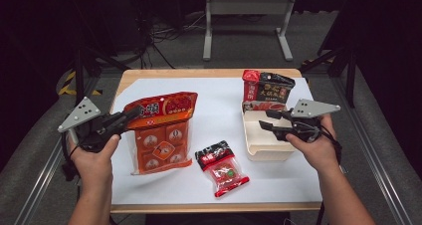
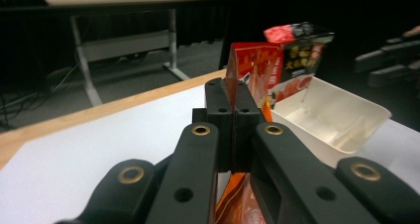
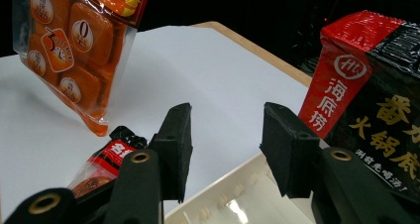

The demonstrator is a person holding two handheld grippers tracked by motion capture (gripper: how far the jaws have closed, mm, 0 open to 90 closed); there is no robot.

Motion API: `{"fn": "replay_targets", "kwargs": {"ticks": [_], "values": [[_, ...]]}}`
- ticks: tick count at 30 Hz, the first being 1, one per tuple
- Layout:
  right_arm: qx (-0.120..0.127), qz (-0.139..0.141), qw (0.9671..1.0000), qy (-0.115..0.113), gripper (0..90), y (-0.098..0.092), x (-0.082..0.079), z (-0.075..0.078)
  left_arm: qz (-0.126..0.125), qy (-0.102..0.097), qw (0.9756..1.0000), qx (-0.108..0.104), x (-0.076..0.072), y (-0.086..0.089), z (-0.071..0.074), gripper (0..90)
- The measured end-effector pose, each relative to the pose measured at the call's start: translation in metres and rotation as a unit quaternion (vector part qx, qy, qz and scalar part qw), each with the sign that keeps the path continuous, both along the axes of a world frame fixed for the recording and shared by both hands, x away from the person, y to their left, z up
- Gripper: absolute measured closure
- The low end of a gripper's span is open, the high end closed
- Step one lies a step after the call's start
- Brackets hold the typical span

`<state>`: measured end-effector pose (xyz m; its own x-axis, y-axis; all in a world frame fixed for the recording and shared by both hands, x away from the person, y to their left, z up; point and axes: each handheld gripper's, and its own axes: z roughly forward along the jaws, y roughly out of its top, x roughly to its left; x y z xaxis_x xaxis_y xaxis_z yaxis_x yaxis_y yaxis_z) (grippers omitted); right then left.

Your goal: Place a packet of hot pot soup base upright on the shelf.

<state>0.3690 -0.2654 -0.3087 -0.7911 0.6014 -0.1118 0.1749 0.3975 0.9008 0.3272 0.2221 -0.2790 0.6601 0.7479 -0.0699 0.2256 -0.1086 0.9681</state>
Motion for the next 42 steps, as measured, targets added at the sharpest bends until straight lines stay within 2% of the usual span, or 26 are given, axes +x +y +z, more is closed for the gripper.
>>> {"fn": "replay_targets", "kwargs": {"ticks": [6, 18, 27, 33, 42], "values": [[0.002, 0.006, 1.0, -0.002, 51.6, 0.004, 0.0, 0.0, -0.024, -0.014, 0.9996, 0.009, -0.006, -0.016, 0.008, 90.0], [-0.005, 0.029, 0.9996, -0.006, 42.5, 0.024, 0.003, -0.003, -0.046, -0.031, 0.9983, 0.019, -0.004, -0.035, 0.015, 90.0], [0.012, 0.051, 0.9986, -0.006, 31.4, 0.044, 0.009, -0.005, -0.056, -0.041, 0.9975, 0.016, -0.002, -0.047, 0.02, 90.0], [0.02, 0.062, 0.9979, -0.004, 26.3, 0.054, 0.017, -0.008, -0.076, -0.042, 0.9962, 0.013, 0.002, -0.056, 0.023, 90.0], [0.022, 0.079, 0.9966, 0.005, 22.9, 0.063, 0.023, -0.014, -0.109, -0.052, 0.9926, 0.013, 0.002, -0.077, 0.031, 90.0]]}}
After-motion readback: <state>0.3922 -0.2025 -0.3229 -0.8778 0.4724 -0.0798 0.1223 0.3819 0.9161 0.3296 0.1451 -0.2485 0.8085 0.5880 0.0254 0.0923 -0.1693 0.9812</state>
